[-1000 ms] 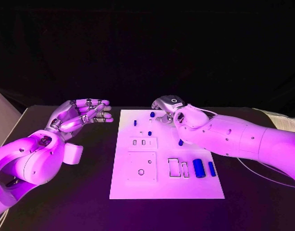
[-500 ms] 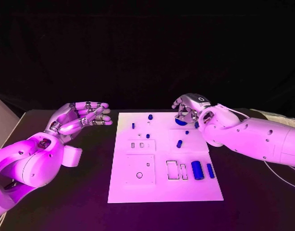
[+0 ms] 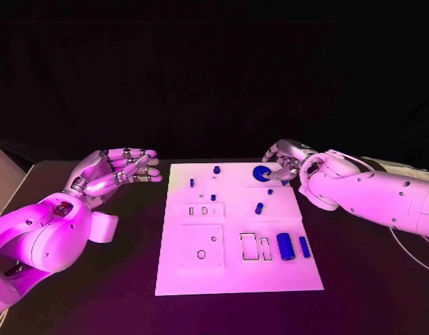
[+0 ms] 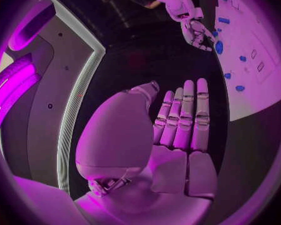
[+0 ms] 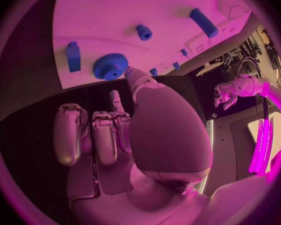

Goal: Assemble the parts on the task board

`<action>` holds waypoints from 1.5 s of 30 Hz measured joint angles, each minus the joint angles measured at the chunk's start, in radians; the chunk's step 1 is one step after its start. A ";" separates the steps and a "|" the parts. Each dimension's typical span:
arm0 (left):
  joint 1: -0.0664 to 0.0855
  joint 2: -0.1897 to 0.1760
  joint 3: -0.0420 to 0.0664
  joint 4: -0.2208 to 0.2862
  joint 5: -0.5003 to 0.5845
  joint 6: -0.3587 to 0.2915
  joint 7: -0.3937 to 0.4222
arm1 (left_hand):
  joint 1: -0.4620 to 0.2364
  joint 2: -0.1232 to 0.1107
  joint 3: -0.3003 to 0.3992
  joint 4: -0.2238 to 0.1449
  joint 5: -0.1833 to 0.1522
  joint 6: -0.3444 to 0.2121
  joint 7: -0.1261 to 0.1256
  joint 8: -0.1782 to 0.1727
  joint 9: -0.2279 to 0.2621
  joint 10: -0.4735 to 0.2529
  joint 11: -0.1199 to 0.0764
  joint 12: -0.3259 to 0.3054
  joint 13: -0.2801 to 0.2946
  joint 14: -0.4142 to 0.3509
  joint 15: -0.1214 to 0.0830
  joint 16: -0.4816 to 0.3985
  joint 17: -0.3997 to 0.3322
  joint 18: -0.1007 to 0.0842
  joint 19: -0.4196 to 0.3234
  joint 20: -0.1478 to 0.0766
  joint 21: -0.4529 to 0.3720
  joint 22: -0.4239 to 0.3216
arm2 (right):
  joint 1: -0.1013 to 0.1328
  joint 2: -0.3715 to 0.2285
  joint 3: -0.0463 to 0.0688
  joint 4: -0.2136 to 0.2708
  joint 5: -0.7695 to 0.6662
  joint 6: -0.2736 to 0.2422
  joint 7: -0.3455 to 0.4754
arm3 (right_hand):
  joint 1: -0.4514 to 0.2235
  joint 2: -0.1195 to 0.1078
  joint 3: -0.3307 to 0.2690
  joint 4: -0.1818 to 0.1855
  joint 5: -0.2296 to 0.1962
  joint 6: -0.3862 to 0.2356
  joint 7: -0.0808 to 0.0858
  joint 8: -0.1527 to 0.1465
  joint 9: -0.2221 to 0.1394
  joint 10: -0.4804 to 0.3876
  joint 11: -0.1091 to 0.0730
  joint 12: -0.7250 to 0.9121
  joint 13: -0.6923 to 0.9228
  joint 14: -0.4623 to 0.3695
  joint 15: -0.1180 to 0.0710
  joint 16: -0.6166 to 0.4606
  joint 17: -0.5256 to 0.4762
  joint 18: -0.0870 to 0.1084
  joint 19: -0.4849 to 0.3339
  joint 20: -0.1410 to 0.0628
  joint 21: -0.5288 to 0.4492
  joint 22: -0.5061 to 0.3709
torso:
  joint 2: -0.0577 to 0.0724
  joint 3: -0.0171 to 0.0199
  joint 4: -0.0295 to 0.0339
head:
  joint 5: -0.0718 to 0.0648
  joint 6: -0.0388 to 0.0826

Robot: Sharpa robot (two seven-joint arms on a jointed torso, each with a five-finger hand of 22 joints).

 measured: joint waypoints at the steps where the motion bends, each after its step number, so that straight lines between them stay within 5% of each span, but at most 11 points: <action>1: 0.000 0.000 0.000 0.000 0.000 0.000 0.000 | 0.000 0.000 0.000 0.000 0.000 0.000 0.000 0.000 0.000 0.000 0.000 0.000 0.000 0.000 0.000 0.000 0.000 0.000 0.000 0.000 0.000 0.000 | 0.000 0.002 0.000 -0.004 0.005 0.007 -0.001 | 0.000 0.000 0.000 0.000 0.000 0.000 0.000 0.000 0.000 0.000 0.000 0.000 0.000 0.000 0.000 0.000 0.000 0.000 0.000 0.000 0.002 0.000 | 0.000 -0.0005 0.0000 | 0.000 -0.001; 13: -0.001 0.003 0.000 -0.002 0.000 0.003 0.000 | 0.000 0.000 0.000 0.000 0.000 0.000 0.000 0.000 0.000 0.000 0.000 0.000 0.000 0.000 0.000 0.000 0.000 0.000 0.000 0.000 0.000 0.000 | 0.000 0.037 0.000 -0.053 0.043 0.062 -0.015 | 0.005 0.005 -0.007 0.001 0.006 -0.001 0.001 0.004 0.002 -0.004 0.004 0.004 0.000 0.003 0.003 0.004 0.000 0.000 0.000 0.000 0.029 0.000 | 0.000 -0.0031 0.0018 | -0.003 -0.007; 45: -0.001 0.006 0.000 -0.010 -0.001 0.008 -0.003 | 0.004 -0.004 0.008 0.000 0.000 0.000 0.000 0.000 0.000 0.004 0.004 -0.005 0.000 0.000 0.000 0.000 0.004 0.000 0.000 0.000 0.004 0.000 | 0.006 0.077 0.004 -0.124 0.066 0.120 -0.034 | -0.003 0.013 -0.016 0.011 0.015 -0.006 0.006 0.008 0.002 -0.004 0.004 0.004 0.000 0.000 0.007 0.003 0.000 -0.011 0.000 0.007 0.040 0.000 | 0.000 -0.0012 0.0009 | -0.004 -0.014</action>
